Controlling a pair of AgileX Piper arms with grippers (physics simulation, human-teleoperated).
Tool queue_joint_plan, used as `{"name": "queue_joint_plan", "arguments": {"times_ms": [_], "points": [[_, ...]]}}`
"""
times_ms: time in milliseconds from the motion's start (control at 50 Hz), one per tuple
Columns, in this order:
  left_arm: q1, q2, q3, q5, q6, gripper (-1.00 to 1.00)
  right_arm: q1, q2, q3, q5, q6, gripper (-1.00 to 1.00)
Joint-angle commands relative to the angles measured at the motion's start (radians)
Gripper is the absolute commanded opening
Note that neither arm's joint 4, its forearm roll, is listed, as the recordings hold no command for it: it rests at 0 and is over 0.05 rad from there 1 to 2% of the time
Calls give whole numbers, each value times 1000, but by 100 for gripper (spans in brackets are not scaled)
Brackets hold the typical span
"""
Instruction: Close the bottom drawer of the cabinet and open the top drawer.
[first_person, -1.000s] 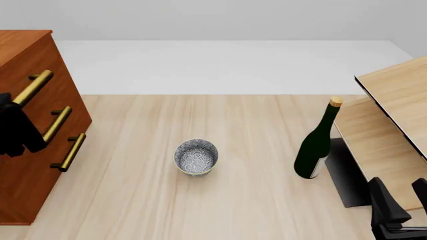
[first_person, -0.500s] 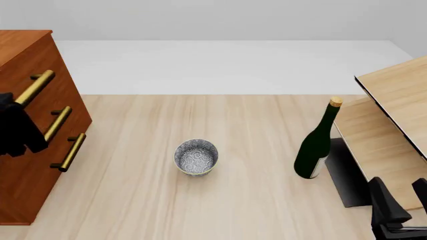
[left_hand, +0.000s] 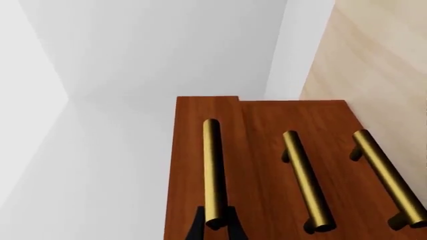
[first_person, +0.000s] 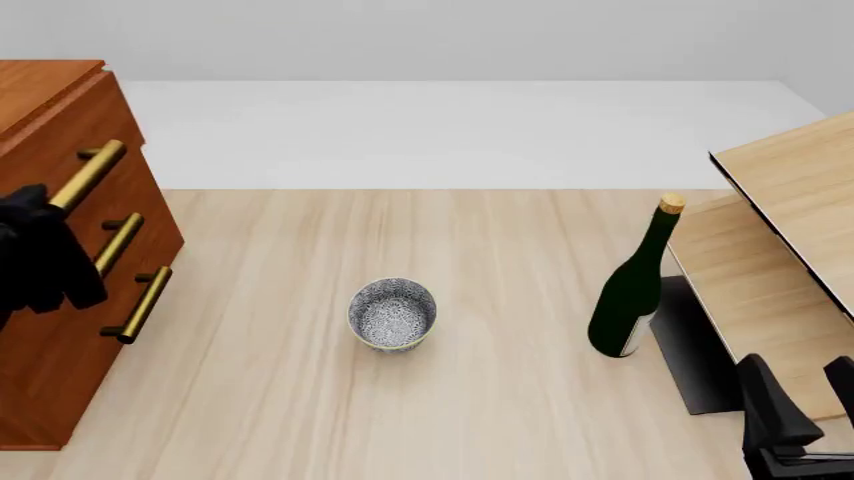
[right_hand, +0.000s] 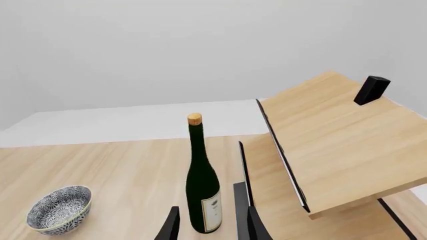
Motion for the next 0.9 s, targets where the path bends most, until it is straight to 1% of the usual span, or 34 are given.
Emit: {"name": "queue_joint_plan", "arguments": {"times_ms": [20, 240, 340, 540, 900], "points": [[-57, 4, -26, -15, 12, -100, 0, 1, 0, -1, 3, 100], [-93, -6, -48, 7, 10, -100, -1, 7, 0, -5, 6, 100], [-107, 1, -38, -1, 15, -100, -3, 8, 0, -7, 6, 100], [-134, -7, -50, 17, 9, -100, -4, 0, -1, 2, 9, 100], [-162, -4, -60, 24, 16, -100, -2, 2, -1, 2, 12, 100]]}}
